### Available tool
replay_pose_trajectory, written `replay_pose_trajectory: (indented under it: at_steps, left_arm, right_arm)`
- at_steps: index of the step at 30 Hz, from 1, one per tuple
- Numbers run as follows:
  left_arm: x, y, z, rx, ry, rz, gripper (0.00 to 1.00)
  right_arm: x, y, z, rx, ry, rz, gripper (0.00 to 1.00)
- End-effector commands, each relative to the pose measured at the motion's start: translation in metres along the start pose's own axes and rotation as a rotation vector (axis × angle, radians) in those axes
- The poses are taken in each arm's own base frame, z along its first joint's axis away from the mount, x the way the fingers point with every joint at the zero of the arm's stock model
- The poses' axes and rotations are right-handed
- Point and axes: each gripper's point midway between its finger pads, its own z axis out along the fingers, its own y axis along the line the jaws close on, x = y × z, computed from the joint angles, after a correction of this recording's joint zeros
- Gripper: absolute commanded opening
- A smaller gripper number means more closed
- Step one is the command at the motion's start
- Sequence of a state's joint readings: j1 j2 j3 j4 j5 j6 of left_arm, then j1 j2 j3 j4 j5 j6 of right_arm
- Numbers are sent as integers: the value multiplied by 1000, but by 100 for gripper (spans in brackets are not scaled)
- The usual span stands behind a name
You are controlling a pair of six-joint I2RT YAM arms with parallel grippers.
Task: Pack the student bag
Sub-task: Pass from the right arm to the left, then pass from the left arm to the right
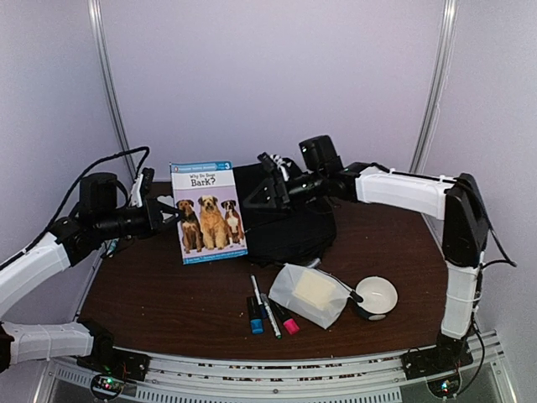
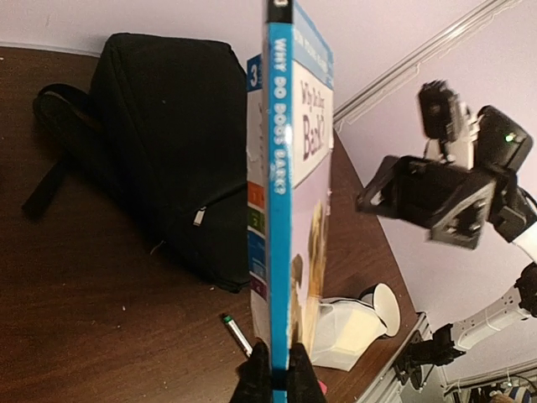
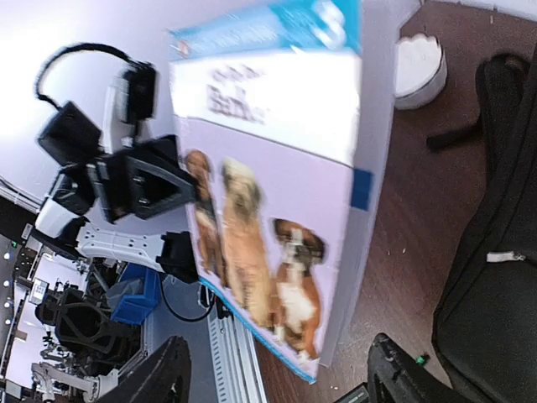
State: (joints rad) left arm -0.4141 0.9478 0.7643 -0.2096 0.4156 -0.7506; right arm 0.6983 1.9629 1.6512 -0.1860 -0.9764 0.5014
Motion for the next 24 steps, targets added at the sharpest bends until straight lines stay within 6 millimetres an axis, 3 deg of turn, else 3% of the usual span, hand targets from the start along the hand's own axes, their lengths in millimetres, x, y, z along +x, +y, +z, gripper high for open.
replay_pose_trajectory:
  at_steps: [1,6,12,16,21,24]
  left_arm:
    - [-34,-42,11,167,-35,79,0]
    - [-57,-69,30,290,-28,98,0]
    - [-69,-97,41,435,-5,99,0]
    - [-71,-119,37,555,18,103,0]
    - [-74,-140,28,710,26,76,0]
    - [-74,-143,29,756,37,73,0]
  right_arm:
    - [-15,25,-46,-43,-43,-104,79]
    - [-21,32,-60,-31,-50,-114,89]
    - [-26,-3,-61,125,-46,-78,90]
    - [-25,-19,-58,114,-51,-39,90]
    - [-19,4,-49,-127,-60,-15,88]
    - [-26,23,-51,-279,-106,25,83]
